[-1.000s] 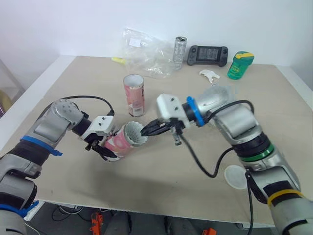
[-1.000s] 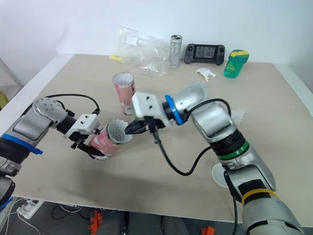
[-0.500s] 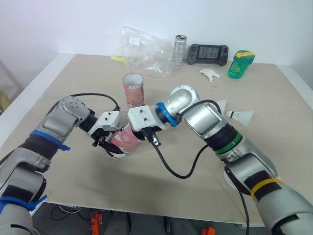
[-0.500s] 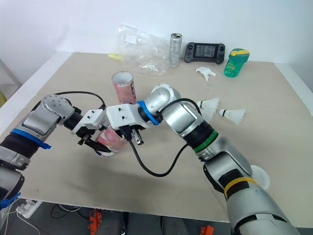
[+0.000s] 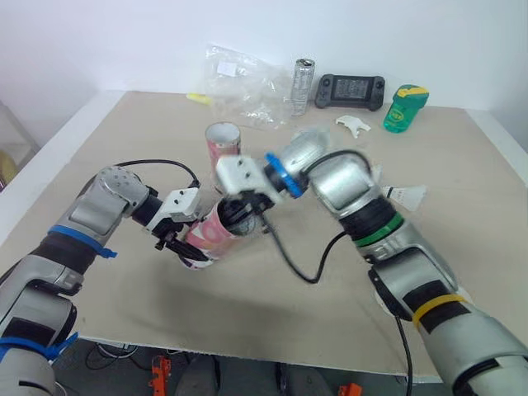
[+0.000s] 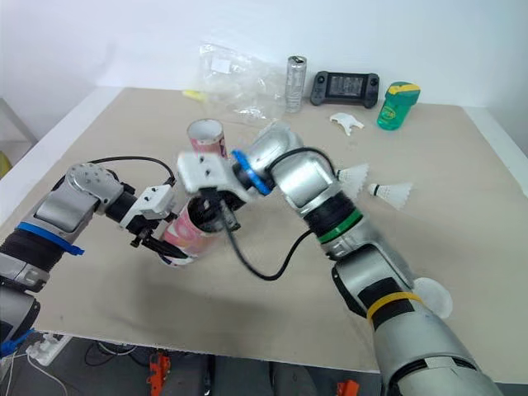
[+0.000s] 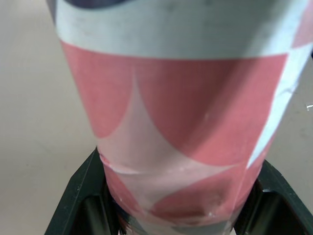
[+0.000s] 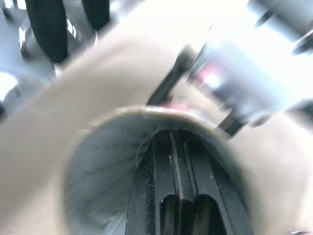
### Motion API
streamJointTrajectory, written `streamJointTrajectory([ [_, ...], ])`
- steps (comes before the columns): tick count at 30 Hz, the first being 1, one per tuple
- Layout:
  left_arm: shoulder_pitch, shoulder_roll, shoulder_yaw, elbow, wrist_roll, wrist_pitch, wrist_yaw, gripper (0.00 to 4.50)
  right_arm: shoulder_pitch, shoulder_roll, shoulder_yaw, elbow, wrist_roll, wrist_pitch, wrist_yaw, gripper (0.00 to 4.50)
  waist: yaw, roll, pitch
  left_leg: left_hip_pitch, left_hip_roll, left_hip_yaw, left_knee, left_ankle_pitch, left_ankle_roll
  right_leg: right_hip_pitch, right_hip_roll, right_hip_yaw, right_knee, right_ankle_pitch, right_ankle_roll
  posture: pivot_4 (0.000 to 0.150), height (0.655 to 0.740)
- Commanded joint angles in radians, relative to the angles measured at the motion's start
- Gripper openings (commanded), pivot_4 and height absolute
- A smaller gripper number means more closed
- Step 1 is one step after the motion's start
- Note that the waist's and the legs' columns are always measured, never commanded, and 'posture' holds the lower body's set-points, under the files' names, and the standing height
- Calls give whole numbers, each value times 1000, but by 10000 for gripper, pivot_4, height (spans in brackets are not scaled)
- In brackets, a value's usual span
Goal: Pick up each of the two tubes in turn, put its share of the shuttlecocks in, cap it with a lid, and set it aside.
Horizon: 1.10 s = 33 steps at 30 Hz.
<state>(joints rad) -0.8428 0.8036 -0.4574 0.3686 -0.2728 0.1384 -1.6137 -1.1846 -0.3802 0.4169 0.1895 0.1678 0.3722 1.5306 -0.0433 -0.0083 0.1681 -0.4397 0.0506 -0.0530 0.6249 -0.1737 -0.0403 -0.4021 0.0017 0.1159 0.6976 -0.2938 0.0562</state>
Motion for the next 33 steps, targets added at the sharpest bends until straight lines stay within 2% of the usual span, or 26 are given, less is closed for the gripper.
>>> streamJointTrajectory([
  [1, 31, -7, 6, -43, 0, 17, -1, 24336, 21, -78, -92, -112, 82, 29, 40, 208, 0, 0, 0, 0, 0, 0, 0, 0, 0, 0, 0, -1, 0, 0, 0, 1500, 7400],
  [6, 65, -25, 43, -77, 8, 23, -1, 24336, 112, -268, -179, -217, 103, 39, 21, 208, -1, 1, 0, 0, 0, -3, -2, 0, 0, 1, 0, -4, 0, -2, -2, 1500, 7400],
  [11, 89, -122, 130, -142, -40, 19, 56, 24336, 227, -453, -279, -272, 113, 142, -39, 208, 2, 0, 2, 0, -2, -3, -2, 0, 0, 1, -2, -4, 0, -2, -2, 1500, 7400],
  [12, 98, -151, 149, -160, -58, 23, 76, 24336, 285, -521, -299, -290, 110, 144, -22, 6331, 4, 0, 2, 0, -2, -3, -2, 0, 0, 1, -2, -4, 0, -3, -2, 1500, 7400],
  [13, 108, -177, 163, -174, -69, 17, 94, 24336, 337, -577, -317, -300, 102, 140, -17, 7576, 9, -3, 4, -1, -3, -4, -1, 0, 0, 1, -3, -4, 0, -3, -1, 1500, 7400],
  [14, 118, -200, 173, -182, -74, 15, 113, 24336, 382, -627, -331, -303, 97, 137, -14, 12779, 9, -3, 5, -2, -3, -4, -1, 0, 0, 1, -4, -5, 0, -3, 0, 1500, 7400],
  [17, 148, -269, 187, -186, -88, -8, 151, 24336, 504, -766, -347, -262, 57, 83, 10, 23680, 8, -2, 5, -2, -4, -3, -1, 0, 0, 1, -4, -4, 0, -3, 0, 1500, 7400],
  [19, 166, -334, 193, -170, -92, -17, 185, 24336, 542, -825, -341, -219, 33, 44, 21, 33459, -4, -1, 6, -1, -4, -3, -1, 0, 0, 1, -4, -4, 0, -3, 0, 1500, 7400],
  [24, 204, -457, 156, -65, -49, -51, 219, 24336, 606, -898, -290, -107, -55, -115, 48, 33459, -6, 0, 7, 1, -4, -2, 0, 0, 0, 3, -4, -3, 0, -5, 6, 1500, 7400],
  [28, 204, -494, 129, 63, 18, -143, 217, 24336, 658, -897, -257, -87, -85, -150, 51, 33459, -7, 0, 7, 2, -4, -2, 1, 0, 0, 4, -4, -2, 0, -5, 7, 1500, 7400],
  [33, 209, -522, 139, 137, 32, -190, 224, 24336, 677, -855, -203, -79, -143, -164, 10, 33459, -5, 3, 7, 3, -5, -2, 5, 2, -2, 8, -5, -2, 0, -3, 11, 1500, 7400],
])
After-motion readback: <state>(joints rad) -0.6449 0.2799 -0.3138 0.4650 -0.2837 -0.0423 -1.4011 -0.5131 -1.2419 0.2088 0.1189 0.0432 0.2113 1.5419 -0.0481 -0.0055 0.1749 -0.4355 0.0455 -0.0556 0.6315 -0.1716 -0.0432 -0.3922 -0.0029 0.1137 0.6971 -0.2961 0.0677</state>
